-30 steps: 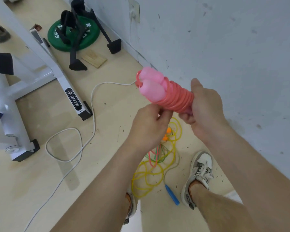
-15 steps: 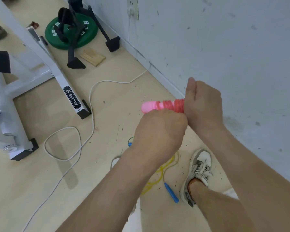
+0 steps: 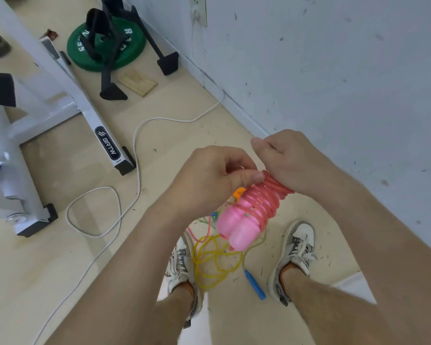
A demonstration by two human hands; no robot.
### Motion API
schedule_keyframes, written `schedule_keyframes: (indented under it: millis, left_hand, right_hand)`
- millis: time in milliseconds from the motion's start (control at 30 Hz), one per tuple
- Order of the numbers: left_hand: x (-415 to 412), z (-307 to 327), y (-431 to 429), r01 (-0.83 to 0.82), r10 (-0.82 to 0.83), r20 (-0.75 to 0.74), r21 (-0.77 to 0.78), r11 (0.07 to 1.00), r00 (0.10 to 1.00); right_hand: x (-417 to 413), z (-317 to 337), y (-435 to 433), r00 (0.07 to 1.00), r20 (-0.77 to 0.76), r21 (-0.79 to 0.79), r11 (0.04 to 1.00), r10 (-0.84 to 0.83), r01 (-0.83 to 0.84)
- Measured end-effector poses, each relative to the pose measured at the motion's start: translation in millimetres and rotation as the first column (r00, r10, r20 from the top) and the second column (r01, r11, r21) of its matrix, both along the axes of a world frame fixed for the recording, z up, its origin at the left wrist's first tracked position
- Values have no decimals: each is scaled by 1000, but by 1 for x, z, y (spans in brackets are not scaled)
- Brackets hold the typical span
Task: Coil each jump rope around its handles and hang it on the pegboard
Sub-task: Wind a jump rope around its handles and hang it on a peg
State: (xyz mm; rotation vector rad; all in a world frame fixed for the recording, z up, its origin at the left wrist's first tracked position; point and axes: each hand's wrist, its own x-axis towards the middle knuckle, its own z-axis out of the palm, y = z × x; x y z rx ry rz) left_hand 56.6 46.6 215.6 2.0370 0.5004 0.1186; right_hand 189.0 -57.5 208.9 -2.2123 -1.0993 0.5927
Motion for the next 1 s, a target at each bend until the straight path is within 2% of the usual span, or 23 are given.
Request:
schedule_keyframes:
  millis: [67,167,300,367,433,500,567,667,767,900,1000]
  left_hand:
    - [1,6,-1,-6,6,0,-192,981,1000]
    - [3,10,-3,-79,86,-2,-419,904,996]
    - [6,11,-6,-101,145,35,-560,822,989]
    - [8,7,-11,-167,173,-39,-527,834,984]
    - [9,-2,-20,-255,206,-162,-391,885,965]
    - [14,-14,-29,-200,182,-92,-258,945,979]
    - [21,-20,-36,-146,134,-88,-153,977,987]
    - [23,-22,-43,-50,58,-73,101,994,996]
    - [19,-28,-49,88,-57,-86,413,906,995]
    - [12,-25,-54,172,-146,-94,637,751,985]
    - [11,-15,-53,127,-124,-62,764,633,990]
  right_hand:
    - [0,5,-1,994,-106,18,1000,7,-5]
    - [-1,12,-1,954,-298,104,993,-30,63]
    - [-3,15,1,910,-396,188,959,-124,213]
    - [-2,15,1,821,-534,221,904,-203,367]
    - [-1,15,2,664,-693,210,803,-280,558]
    - [0,13,3,528,-775,161,700,-347,696]
    - [1,11,3,462,-779,119,623,-425,774]
    - [5,6,2,506,-659,132,576,-557,807]
    - [11,-1,-1,632,-412,234,595,-656,769]
    - [21,-6,-10,743,31,329,709,-669,624]
    - [19,-10,-11,778,290,311,824,-557,474]
